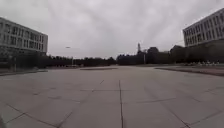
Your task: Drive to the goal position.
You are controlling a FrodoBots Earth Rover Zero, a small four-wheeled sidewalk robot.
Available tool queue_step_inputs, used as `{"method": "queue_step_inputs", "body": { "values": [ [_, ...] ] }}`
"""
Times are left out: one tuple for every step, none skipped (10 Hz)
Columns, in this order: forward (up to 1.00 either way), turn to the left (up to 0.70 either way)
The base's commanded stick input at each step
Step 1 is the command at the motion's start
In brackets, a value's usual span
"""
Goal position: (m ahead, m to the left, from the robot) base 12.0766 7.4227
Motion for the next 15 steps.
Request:
{"method": "queue_step_inputs", "body": {
  "values": [
    [0.18, 0.0],
    [0.85, 0.0],
    [0.95, 0.0],
    [1.0, 0.0],
    [1.0, 0.0],
    [1.0, 0.0],
    [1.0, 0.0],
    [1.0, 0.0],
    [1.0, 0.0],
    [1.0, 0.0],
    [1.0, 0.0],
    [1.0, 0.0],
    [1.0, 0.0],
    [1.0, 0.0],
    [1.0, 0.0]
  ]
}}
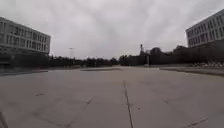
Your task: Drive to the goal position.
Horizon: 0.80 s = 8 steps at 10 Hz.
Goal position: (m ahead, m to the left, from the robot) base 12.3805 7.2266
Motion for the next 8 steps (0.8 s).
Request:
{"method": "queue_step_inputs", "body": {
  "values": [
    [1.0, 0.0],
    [1.0, 0.0],
    [1.0, 0.0],
    [1.0, 0.0],
    [1.0, 0.0],
    [1.0, 0.0],
    [1.0, 0.0],
    [1.0, 0.0]
  ]
}}
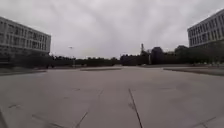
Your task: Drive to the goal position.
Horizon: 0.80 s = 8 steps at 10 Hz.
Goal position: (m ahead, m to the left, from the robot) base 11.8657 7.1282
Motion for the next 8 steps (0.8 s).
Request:
{"method": "queue_step_inputs", "body": {
  "values": [
    [1.0, 0.0],
    [1.0, 0.0],
    [1.0, 0.0],
    [1.0, 0.0],
    [1.0, 0.0],
    [1.0, 0.0],
    [1.0, 0.0],
    [1.0, 0.0]
  ]
}}
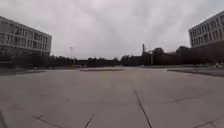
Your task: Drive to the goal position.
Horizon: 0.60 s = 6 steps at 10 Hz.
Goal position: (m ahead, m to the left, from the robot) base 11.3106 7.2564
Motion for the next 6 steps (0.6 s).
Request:
{"method": "queue_step_inputs", "body": {
  "values": [
    [1.0, 0.0],
    [1.0, 0.0],
    [1.0, 0.0],
    [1.0, 0.0],
    [1.0, 0.0],
    [1.0, 0.0]
  ]
}}
